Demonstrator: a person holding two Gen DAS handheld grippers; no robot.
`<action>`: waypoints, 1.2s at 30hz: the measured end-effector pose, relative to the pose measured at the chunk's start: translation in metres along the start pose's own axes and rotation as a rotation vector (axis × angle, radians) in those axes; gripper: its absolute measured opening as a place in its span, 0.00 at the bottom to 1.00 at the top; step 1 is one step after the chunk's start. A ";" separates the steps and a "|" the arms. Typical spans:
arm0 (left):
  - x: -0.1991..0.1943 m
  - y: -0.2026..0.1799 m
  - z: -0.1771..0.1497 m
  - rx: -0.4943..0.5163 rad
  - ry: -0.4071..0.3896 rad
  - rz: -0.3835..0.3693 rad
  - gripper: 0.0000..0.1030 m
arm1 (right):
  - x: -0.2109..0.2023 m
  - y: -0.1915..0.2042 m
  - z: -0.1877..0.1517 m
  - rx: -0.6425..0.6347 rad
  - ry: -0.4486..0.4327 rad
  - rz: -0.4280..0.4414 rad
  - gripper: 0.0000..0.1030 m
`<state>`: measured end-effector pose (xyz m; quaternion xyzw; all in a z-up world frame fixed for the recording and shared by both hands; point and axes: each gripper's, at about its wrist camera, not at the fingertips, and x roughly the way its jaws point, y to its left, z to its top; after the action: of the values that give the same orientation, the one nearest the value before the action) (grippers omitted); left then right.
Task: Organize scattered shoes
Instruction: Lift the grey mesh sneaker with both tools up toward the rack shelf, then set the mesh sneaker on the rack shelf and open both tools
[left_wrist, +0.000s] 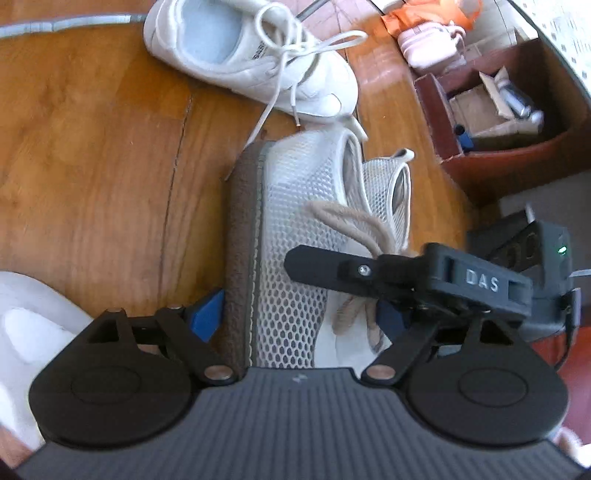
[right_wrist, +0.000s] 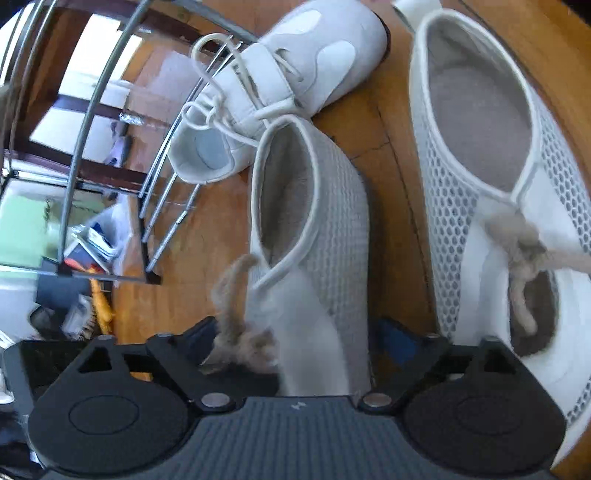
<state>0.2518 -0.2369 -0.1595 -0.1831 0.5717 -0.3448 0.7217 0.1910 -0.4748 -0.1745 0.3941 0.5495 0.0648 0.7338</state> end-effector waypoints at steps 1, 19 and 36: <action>-0.003 -0.001 0.000 0.004 -0.005 -0.012 0.83 | -0.005 -0.003 -0.004 0.013 -0.020 0.021 0.67; -0.141 0.068 0.085 -0.087 -0.422 0.200 0.92 | 0.069 0.194 0.056 -0.344 -0.104 0.212 0.68; -0.178 0.133 0.038 -0.191 -0.401 0.236 0.99 | 0.084 0.123 0.007 -0.410 0.166 0.085 0.87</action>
<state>0.3068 -0.0239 -0.1120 -0.2472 0.4643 -0.1592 0.8354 0.2714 -0.3506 -0.1578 0.2527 0.5664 0.2384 0.7473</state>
